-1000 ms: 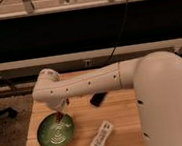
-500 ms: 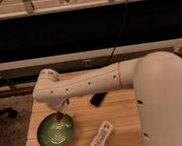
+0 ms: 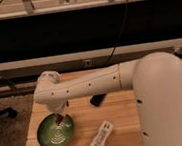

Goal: Place the pepper in the ceramic bowl

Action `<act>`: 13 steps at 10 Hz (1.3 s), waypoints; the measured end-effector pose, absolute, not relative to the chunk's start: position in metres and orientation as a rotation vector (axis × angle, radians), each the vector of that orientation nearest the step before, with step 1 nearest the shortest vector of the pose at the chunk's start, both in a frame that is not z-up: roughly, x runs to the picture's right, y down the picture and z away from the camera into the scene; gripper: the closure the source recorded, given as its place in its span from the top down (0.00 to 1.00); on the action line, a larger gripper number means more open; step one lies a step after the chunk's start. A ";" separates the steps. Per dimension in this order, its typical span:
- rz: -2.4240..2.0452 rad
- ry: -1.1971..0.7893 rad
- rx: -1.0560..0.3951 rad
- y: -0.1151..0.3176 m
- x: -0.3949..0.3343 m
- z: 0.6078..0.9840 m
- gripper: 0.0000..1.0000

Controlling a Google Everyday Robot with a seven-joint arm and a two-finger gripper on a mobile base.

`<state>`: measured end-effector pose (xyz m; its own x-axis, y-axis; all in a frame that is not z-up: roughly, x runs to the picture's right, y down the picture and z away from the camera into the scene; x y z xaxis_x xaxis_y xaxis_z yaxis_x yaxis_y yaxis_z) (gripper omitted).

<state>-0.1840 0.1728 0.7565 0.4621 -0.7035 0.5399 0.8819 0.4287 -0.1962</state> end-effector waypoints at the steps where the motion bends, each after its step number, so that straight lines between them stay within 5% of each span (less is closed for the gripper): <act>1: -1.025 -0.417 -0.494 0.176 -0.185 0.757 0.40; 5: -1.027 -0.465 -0.494 0.189 -0.191 0.754 0.78; 13: -1.040 -0.514 -0.477 0.192 -0.193 0.749 0.80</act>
